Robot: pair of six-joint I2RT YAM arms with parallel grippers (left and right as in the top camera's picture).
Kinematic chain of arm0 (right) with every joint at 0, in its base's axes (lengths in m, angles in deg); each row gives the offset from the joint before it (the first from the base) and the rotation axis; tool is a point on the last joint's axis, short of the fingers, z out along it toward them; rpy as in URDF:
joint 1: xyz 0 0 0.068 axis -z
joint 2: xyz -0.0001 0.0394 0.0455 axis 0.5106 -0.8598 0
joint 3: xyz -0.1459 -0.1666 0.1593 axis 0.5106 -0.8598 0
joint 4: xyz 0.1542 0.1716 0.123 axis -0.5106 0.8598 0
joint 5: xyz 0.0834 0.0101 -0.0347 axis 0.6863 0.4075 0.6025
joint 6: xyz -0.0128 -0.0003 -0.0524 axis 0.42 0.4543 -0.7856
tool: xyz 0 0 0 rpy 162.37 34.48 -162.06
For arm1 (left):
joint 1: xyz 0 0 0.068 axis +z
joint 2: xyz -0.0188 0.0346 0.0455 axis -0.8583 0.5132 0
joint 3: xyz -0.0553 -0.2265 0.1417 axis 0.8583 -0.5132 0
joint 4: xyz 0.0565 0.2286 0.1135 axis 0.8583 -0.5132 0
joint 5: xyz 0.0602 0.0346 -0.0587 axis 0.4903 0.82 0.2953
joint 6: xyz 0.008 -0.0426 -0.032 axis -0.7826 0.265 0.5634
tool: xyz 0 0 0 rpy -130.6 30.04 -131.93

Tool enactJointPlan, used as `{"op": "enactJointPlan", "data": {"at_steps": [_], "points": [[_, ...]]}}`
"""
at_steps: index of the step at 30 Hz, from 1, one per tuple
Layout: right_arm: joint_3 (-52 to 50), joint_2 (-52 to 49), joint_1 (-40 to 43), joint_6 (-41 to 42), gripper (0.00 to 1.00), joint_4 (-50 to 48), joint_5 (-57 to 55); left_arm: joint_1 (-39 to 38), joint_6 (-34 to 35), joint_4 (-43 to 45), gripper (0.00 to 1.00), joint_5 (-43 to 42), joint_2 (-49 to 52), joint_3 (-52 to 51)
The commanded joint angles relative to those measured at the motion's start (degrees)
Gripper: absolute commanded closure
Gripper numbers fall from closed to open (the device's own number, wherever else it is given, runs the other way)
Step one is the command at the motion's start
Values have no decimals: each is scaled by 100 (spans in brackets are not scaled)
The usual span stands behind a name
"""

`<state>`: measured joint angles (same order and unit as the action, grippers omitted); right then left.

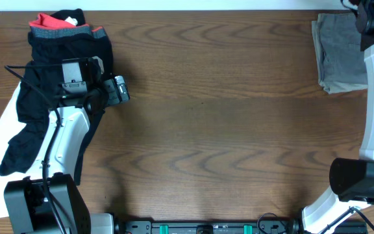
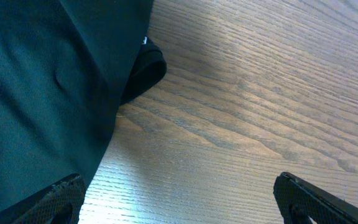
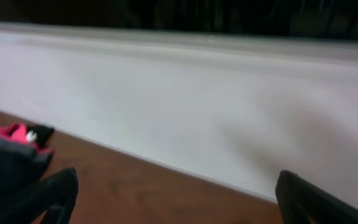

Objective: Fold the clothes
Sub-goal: 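Release the grey shorts and lift the right gripper off the stack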

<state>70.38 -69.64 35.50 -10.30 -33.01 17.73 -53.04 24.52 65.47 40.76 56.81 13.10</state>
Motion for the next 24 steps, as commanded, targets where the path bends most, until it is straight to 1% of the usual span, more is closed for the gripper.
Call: {"op": "enactJointPlan", "data": {"at_steps": [1, 5, 7, 9, 13, 16, 19, 22, 24], "points": [[48, 26, -31, -2, 1, 402, 66, 0, 68, 7, 2, 15, 70, 87], [48, 103, -72, -4, 1, 1292, 42, -2, 68, 7, 2, 13, 70, 87], [48, 254, -170, -269, 1, 1847, -474, 0, 68, 7, 2, 13, 70, 87], [48, 468, -280, -280, 1, 2365, -1032, -2, 68, 7, 2, 13, 70, 87], [26, 1040, -533, -282, 1, 2879, -1853, -2, 68, 7, 2, 13, 70, 87], [-98, 1510, -614, -286, 1, 2916, -2238, -2, 68, 7, 2, 13, 70, 87], [-444, 2138, -592, -472, 1, 2817, -2297, -2, 68, 7, 2, 13, 70, 87], [-1139, 2796, -538, -649, 1, 2380, -2295, 0, 68, 7, 2, 15, 70, 87], [-1869, 3294, -485, -649, 1, 1847, -2295, -2, 68, 7, 2, 13, 70, 87]]}}
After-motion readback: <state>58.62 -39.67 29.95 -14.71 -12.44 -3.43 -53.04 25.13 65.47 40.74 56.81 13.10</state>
